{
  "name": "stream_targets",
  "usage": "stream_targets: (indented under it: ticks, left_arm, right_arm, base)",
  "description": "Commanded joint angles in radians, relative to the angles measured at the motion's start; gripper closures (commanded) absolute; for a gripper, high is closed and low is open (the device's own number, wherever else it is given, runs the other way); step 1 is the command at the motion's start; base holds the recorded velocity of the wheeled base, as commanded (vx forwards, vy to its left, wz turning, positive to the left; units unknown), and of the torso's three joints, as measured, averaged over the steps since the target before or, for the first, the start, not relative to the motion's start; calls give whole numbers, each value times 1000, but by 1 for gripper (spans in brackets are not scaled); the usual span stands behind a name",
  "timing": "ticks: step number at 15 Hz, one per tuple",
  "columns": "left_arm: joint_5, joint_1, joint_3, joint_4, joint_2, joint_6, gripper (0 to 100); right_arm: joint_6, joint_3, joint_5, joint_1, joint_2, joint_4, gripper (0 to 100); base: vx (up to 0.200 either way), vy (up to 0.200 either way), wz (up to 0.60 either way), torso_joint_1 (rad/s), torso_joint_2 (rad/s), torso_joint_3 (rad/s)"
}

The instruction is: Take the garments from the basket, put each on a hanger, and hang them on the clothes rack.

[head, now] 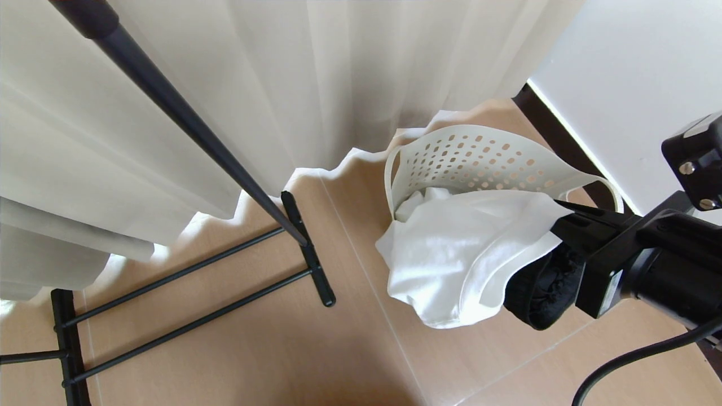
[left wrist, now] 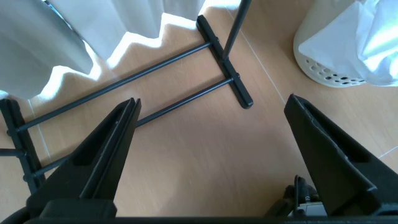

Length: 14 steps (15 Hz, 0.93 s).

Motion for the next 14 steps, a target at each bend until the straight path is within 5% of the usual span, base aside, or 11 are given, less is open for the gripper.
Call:
stream_targets:
  ticks: [1, 14]
  left_arm:
    - [0, 0, 0, 0, 1, 0, 0]
    - [0, 0, 0, 0, 1, 0, 0]
  right_arm:
    - [0, 4, 1, -11, -2, 0, 100]
    - [0, 44, 9, -48, -4, -43, 100]
  base:
    - [0, 0, 0, 7, 2, 183]
    - [0, 0, 0, 7, -51, 151]
